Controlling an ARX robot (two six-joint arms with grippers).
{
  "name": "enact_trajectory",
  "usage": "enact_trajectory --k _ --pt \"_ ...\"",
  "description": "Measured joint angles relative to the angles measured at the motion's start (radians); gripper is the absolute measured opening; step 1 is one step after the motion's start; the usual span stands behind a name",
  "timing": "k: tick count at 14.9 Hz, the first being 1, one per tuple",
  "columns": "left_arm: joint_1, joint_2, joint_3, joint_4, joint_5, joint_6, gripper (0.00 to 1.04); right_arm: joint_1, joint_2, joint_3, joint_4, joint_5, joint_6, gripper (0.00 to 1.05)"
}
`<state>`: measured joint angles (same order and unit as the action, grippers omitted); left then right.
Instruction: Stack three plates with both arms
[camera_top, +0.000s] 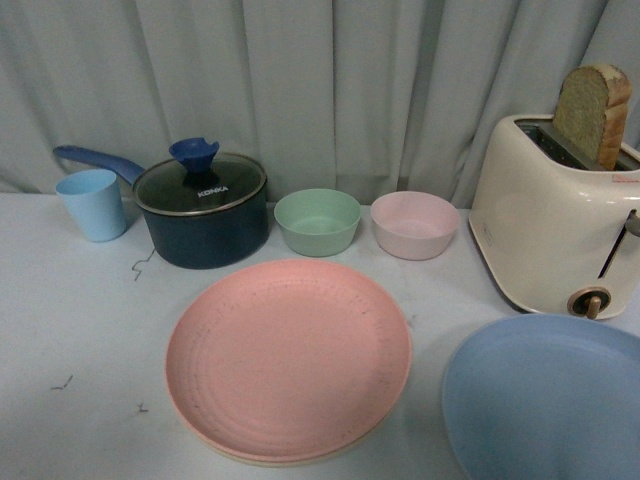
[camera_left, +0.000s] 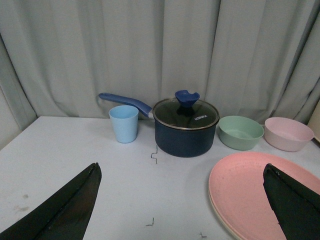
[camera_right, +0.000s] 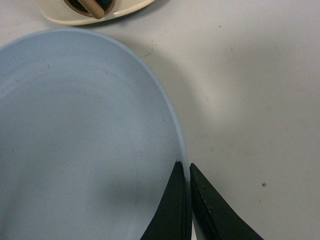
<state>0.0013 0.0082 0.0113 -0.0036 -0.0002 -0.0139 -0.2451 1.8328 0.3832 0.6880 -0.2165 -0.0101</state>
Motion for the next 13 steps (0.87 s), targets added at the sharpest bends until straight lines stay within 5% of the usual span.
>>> enact_trajectory --k 5,7,13 --pt "0.000 0.000 0.000 0.000 0.000 0.000 0.98 -0.040 -0.448 -0.099 -0.242 -0.120 -0.010 0.03" --pt "0.000 0.000 0.000 0.000 0.000 0.000 0.98 0.071 -0.556 -0.065 -0.222 -0.060 0.032 0.03" --pt "0.000 0.000 0.000 0.000 0.000 0.000 0.98 0.452 -0.198 0.234 -0.158 0.178 0.295 0.03"
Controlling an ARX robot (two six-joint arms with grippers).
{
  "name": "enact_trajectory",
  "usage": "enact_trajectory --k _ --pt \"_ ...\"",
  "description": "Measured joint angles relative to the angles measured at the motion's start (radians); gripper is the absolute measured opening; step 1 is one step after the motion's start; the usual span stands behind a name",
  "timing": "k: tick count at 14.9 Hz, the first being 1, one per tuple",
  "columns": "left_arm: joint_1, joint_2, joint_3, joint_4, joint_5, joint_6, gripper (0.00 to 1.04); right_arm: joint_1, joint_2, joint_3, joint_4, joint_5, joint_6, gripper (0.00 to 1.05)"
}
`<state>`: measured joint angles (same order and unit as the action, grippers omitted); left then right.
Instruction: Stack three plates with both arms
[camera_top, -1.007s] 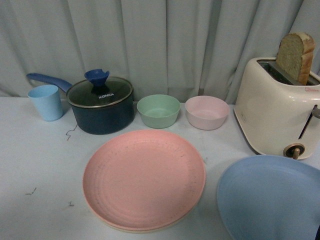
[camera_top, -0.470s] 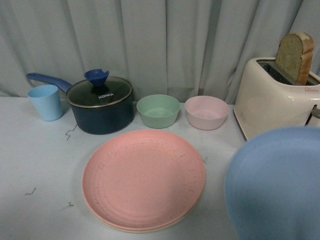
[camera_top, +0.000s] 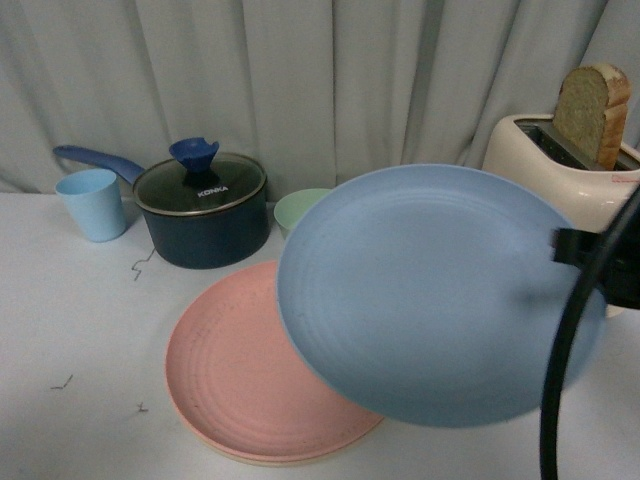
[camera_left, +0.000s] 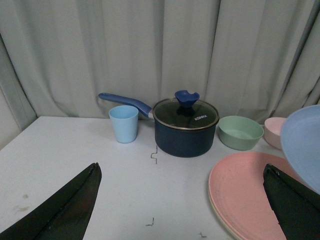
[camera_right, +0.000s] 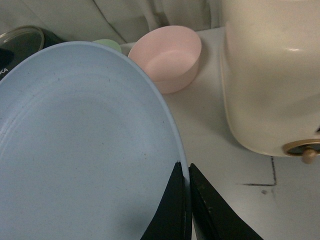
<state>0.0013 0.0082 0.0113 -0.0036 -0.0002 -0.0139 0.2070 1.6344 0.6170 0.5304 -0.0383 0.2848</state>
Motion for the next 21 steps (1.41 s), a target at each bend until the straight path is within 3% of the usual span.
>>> enact_trajectory --k 4,7,21 --pt "0.000 0.000 0.000 0.000 0.000 0.000 0.98 0.161 0.202 0.224 -0.127 0.123 0.093 0.03" --pt "0.000 0.000 0.000 0.000 0.000 0.000 0.98 0.227 0.316 0.360 -0.211 0.160 0.167 0.03" --pt "0.000 0.000 0.000 0.000 0.000 0.000 0.98 0.297 0.388 0.330 -0.239 0.236 0.224 0.03"
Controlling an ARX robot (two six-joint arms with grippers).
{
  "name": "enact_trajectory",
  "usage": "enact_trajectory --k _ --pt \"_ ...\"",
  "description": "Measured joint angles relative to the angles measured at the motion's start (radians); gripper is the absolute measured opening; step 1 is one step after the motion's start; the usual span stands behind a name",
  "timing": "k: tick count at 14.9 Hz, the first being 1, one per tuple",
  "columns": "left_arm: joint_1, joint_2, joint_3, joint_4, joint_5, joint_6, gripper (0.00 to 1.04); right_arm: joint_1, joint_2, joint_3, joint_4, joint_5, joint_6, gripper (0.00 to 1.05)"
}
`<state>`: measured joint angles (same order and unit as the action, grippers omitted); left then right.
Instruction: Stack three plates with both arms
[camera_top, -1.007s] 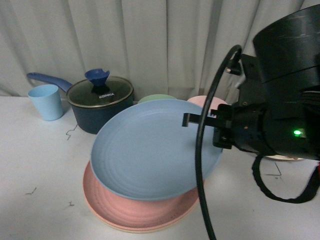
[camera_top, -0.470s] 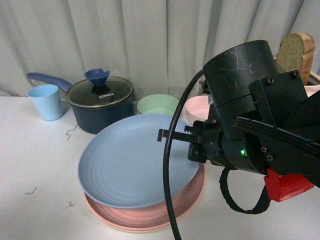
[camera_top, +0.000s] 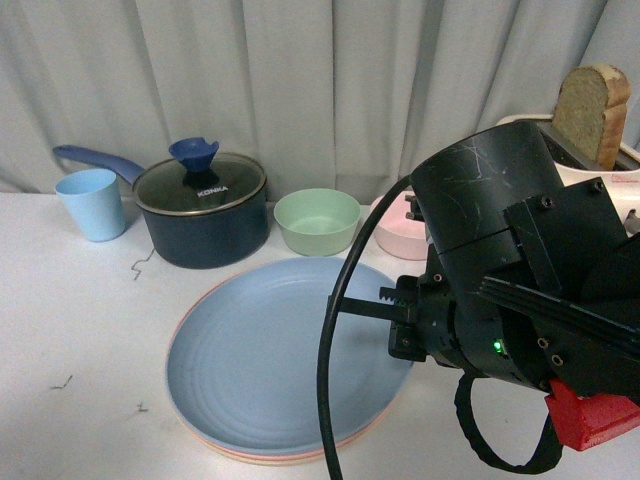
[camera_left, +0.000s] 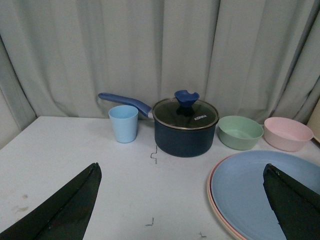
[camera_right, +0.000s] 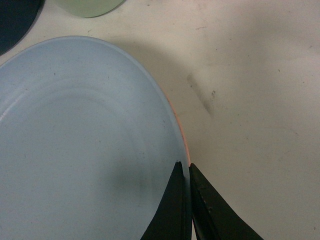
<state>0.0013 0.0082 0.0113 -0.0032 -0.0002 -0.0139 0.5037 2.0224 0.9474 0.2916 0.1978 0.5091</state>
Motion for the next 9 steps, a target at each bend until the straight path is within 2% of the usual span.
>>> enact_trajectory --k 2,5,9 --pt "0.000 0.000 0.000 0.000 0.000 0.000 0.98 -0.008 0.000 -0.006 0.008 -0.009 0.000 0.03" --pt "0.000 0.000 0.000 0.000 0.000 0.000 0.98 -0.018 -0.025 -0.028 -0.002 -0.043 -0.001 0.35" --pt "0.000 0.000 0.000 0.000 0.000 0.000 0.98 -0.041 -0.199 -0.046 -0.007 -0.107 0.021 0.84"
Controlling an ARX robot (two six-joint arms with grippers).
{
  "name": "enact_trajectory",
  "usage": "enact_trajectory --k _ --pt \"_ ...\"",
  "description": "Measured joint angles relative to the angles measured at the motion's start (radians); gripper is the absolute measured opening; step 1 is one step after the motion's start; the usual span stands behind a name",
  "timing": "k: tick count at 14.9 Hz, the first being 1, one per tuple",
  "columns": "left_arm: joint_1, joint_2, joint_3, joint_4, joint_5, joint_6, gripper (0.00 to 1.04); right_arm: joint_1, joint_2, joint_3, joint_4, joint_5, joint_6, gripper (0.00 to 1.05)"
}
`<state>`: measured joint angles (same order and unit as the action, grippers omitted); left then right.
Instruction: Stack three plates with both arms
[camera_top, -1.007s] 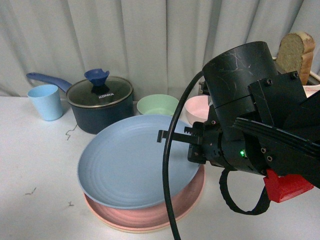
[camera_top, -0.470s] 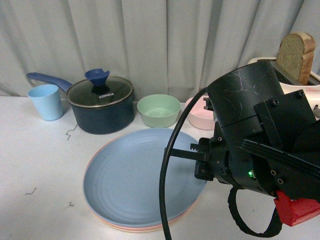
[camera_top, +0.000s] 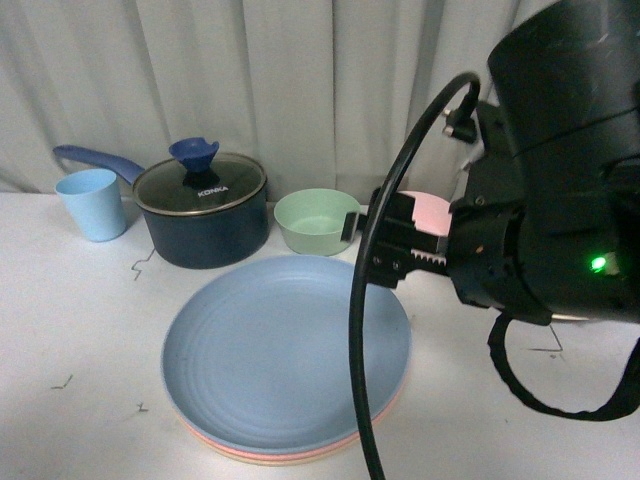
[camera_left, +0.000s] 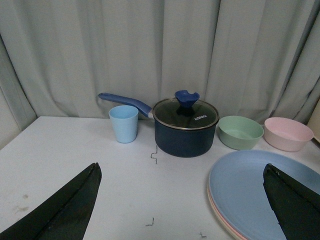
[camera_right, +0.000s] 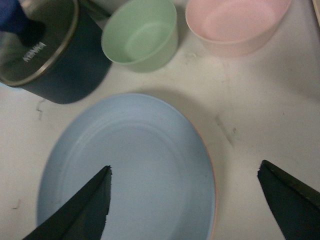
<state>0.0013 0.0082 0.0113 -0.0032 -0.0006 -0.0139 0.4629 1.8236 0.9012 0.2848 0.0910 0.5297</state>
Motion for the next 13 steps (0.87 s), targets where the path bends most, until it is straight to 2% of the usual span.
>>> enact_trajectory --k 1,2,4,5,6,7,9,11,12,13 --pt "0.000 0.000 0.000 0.000 0.000 0.000 0.98 0.000 -0.050 -0.014 0.004 -0.010 0.003 0.95" --pt "0.000 0.000 0.000 0.000 0.000 0.000 0.98 0.000 -0.106 -0.027 0.004 -0.016 0.006 1.00" --pt "0.000 0.000 0.000 0.000 0.000 0.000 0.98 0.002 -0.248 -0.046 0.005 -0.018 0.006 0.98" --pt "0.000 0.000 0.000 0.000 0.000 0.000 0.98 0.014 -0.293 -0.124 0.266 0.126 -0.081 0.89" --pt "0.000 0.000 0.000 0.000 0.000 0.000 0.98 0.010 -0.380 -0.252 0.430 0.269 -0.230 0.77" --pt "0.000 0.000 0.000 -0.001 -0.001 0.000 0.98 -0.032 -0.484 -0.368 0.481 0.317 -0.361 0.64" --pt "0.000 0.000 0.000 0.000 0.001 0.000 0.98 -0.122 -0.705 -0.522 0.444 0.264 -0.480 0.38" --pt "0.000 0.000 0.000 0.000 0.000 0.000 0.98 -0.219 -0.855 -0.648 0.425 0.151 -0.507 0.15" --pt "0.000 0.000 0.000 0.000 0.000 0.000 0.98 -0.298 -0.931 -0.717 0.423 0.078 -0.522 0.01" --pt "0.000 0.000 0.000 0.000 0.000 0.000 0.98 -0.363 -0.984 -0.767 0.413 0.023 -0.523 0.02"
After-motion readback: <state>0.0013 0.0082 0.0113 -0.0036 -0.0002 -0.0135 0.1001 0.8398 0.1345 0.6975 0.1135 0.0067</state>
